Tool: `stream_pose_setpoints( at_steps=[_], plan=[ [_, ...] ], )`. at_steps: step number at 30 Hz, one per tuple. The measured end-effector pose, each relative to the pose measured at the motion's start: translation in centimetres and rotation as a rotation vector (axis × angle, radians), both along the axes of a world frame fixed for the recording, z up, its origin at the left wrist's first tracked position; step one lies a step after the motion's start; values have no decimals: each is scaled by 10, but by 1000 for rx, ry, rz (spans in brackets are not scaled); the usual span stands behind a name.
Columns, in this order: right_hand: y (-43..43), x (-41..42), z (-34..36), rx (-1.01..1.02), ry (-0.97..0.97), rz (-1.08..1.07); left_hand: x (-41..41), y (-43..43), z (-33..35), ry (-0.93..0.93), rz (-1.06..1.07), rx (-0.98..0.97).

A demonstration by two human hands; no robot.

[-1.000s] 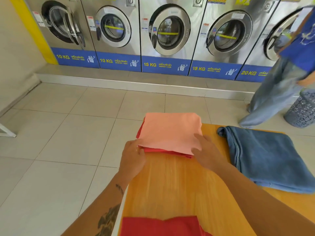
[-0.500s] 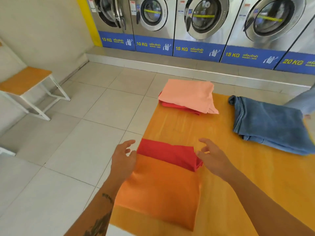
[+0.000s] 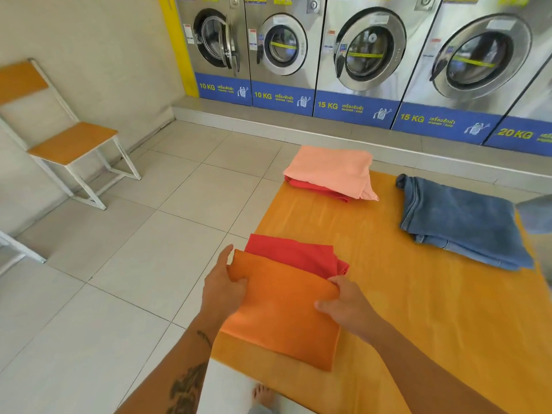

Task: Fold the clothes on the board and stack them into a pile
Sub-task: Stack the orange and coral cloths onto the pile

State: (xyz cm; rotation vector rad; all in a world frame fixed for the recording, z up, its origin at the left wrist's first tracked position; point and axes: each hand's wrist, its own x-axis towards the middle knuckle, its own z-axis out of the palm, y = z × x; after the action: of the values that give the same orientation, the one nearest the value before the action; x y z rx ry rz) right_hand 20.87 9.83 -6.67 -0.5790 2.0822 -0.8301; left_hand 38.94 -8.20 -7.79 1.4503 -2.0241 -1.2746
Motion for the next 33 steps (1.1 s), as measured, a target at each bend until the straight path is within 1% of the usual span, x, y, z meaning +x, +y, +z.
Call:
stream_pose_setpoints(
  at_steps=[4, 7, 10, 12, 14, 17, 18, 19, 21, 23, 25, 26, 28, 29, 30, 32, 33],
  plan=[
    [1, 3, -2, -39, -3, -22, 1, -6, 1, 65, 18, 82],
    [-1, -1, 2, -110, 66, -55, 0, -10, 1, 142, 24, 162],
    [-5, -6, 8, -207, 86, -90, -4, -12, 5, 231, -12, 117],
    [-8, -12, 11, -267, 96, -144, -8, -16, 4, 234, -41, 90],
    [-9, -17, 11, -258, 65, -183, -11, -23, -1, 144, -89, 120],
    [-10, -20, 4, -139, -196, -165, -9, -31, -12, -113, -197, 146],
    [-9, -19, 2, -100, -251, -160, -8, -33, -14, -194, -216, 135],
    [-8, -18, 0, -77, -257, -161, -7, -34, -17, -264, -229, 113],
    [-7, -16, -4, -79, -165, -182, -4, -33, -20, -328, -244, 31],
    [-7, -13, -4, -92, 27, -179, -1, -31, -22, -263, -243, -70],
    [-5, -11, -1, -90, 227, -113, 2, -29, -21, -173, -253, -188],
    [-4, -9, 0, -123, 298, -74, 3, -28, -20, -145, -265, -239],
    [-1, -6, 6, -213, 371, -27, 3, -25, -14, -93, -287, -287],
    [1, -5, 9, -254, 359, -23, 3, -23, -8, -57, -289, -276],
    [4, -4, 11, -290, 307, -34, 3, -20, -1, -6, -279, -240],
    [10, -4, 11, -344, 149, -101, 2, -17, 8, 110, -255, -96],
    [12, -4, 10, -353, 77, -147, 1, -16, 11, 128, -265, -19]
  ],
)
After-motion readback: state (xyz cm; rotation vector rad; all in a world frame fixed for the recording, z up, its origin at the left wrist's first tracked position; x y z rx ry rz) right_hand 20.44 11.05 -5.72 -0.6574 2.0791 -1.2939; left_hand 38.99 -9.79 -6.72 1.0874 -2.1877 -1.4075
